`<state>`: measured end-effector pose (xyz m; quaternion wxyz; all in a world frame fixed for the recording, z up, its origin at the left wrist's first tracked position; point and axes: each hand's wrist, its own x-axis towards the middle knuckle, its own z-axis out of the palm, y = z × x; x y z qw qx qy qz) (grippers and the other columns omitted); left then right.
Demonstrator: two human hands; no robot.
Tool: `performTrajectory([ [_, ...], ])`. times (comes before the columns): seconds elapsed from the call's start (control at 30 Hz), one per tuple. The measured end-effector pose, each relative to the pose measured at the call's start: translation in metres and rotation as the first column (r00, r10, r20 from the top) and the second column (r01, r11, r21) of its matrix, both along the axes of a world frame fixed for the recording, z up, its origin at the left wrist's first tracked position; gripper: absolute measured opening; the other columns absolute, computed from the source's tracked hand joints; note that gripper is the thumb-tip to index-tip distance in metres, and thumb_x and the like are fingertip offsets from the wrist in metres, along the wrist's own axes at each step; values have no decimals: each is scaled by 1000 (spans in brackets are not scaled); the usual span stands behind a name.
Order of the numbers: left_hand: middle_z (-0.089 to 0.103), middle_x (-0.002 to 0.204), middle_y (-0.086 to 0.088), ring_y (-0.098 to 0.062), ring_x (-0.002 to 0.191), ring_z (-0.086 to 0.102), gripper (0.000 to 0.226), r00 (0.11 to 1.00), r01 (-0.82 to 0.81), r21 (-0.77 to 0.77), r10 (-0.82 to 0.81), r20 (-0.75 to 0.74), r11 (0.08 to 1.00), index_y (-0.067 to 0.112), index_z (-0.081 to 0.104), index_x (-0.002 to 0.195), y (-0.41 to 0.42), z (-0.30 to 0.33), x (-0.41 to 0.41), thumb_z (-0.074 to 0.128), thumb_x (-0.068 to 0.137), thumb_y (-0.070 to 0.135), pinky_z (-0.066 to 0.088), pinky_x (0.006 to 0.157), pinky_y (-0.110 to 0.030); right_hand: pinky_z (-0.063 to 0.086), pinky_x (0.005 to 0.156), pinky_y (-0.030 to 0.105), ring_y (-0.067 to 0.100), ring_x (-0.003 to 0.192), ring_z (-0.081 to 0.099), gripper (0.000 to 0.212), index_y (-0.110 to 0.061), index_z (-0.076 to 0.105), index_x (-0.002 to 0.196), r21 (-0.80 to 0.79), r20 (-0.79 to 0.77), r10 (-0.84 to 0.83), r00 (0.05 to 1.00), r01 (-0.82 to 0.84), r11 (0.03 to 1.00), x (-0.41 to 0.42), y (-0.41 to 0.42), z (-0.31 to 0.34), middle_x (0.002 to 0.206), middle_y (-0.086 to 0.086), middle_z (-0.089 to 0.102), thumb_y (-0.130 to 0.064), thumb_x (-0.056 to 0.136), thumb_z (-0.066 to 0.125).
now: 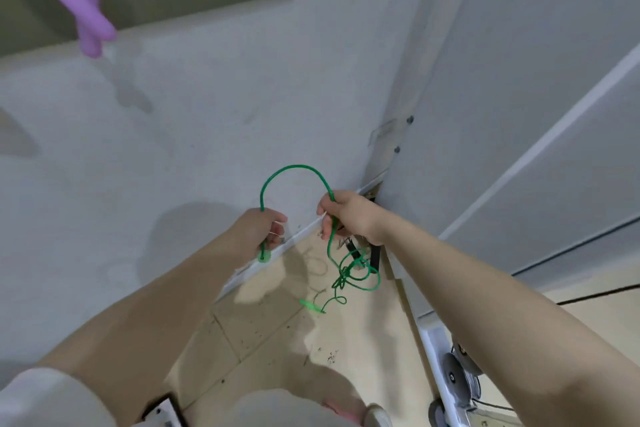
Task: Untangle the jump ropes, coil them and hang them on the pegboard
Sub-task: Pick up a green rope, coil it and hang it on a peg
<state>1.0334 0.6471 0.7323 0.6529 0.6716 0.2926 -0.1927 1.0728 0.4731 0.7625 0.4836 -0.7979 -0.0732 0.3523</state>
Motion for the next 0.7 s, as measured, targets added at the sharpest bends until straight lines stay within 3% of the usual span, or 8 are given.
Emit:
performTrajectory([
  [0.1, 58, 87, -1, -8, 50, 51, 22, 953, 285, 56, -289, 94, 957, 17, 58, 100, -15, 2, -10, 54, 84, 3, 39, 56, -22, 54, 56, 26, 17, 53, 62, 18, -15, 47, 88, 278, -109, -226, 968, 248, 928, 2, 8, 36, 58, 5, 58, -19, 101, 36],
  [0.23, 59, 121, 8, -7, 51, 48, 51, 740, 660, -32, -643, 196, 750, 27, 53, 122, -32, 5, -30, 56, 75, 8, 38, 55, -18, 52, 50, 22, 16, 50, 65, 16, -14, 47, 90, 449, -203, -356, 912, 410, 794, 6, 12, 70, 48, -1, 58, -17, 101, 35],
  [0.33, 66, 101, 2, -6, 57, 52, 15, 675, 700, 288, -737, 31, 654, 26, 62, 101, -35, 3, -36, 57, 90, 34, 40, 58, -18, 51, 44, 19, 14, 44, 63, 19, -12, 47, 88, 522, -370, -460, 807, 590, 616, 9, 10, 76, 43, -1, 57, -18, 101, 35],
  [0.4, 65, 75, 1, -6, 51, 51, 32, 784, 582, 331, -620, 11, 742, 12, 63, 84, -36, 2, -37, 44, 98, 33, 40, 53, -17, 51, 43, 19, 13, 43, 63, 22, -10, 48, 87, 534, -456, -493, 741, 671, 514, 10, 6, 76, 43, 0, 57, -20, 102, 35],
  [0.47, 61, 52, -1, -12, 41, 42, 44, 899, 404, 242, -432, 70, 882, 8, 58, 69, -38, 6, -34, 36, 101, 30, 35, 45, -20, 54, 49, 21, 15, 51, 66, 24, -8, 47, 91, 528, -406, -499, 766, 642, 556, 10, 1, 73, 55, 4, 63, -26, 102, 34],
  [0.53, 50, 40, 2, -12, 35, 34, 44, 959, 240, 98, -251, 131, 966, 11, 51, 66, -45, 19, -29, 34, 101, 32, 28, 42, -22, 54, 67, 24, 19, 76, 67, 34, -9, 49, 104, 455, -276, -428, 860, 510, 730, 8, -4, 62, 85, 9, 68, -39, 100, 34],
  [0.63, 33, 38, 6, -9, 35, 23, 39, 979, 98, -221, -54, 197, 970, 15, 40, 69, -59, 48, -21, 29, 102, 35, 21, 39, -19, 38, 100, 32, 20, 112, 57, 51, -18, 56, 112, 241, -150, -118, 982, 152, 958, -7, -20, 34, 116, 4, 63, -56, 95, 27],
  [0.7, 28, 38, 7, -7, 34, 20, 38, 977, 30, -328, 42, 211, 944, 16, 39, 69, -67, 65, -16, 30, 102, 35, 18, 37, -17, 34, 104, 29, 15, 117, 54, 46, -23, 57, 116, 211, -136, 139, 981, -108, 972, -18, -35, 21, 124, 1, 60, -54, 95, 31],
])
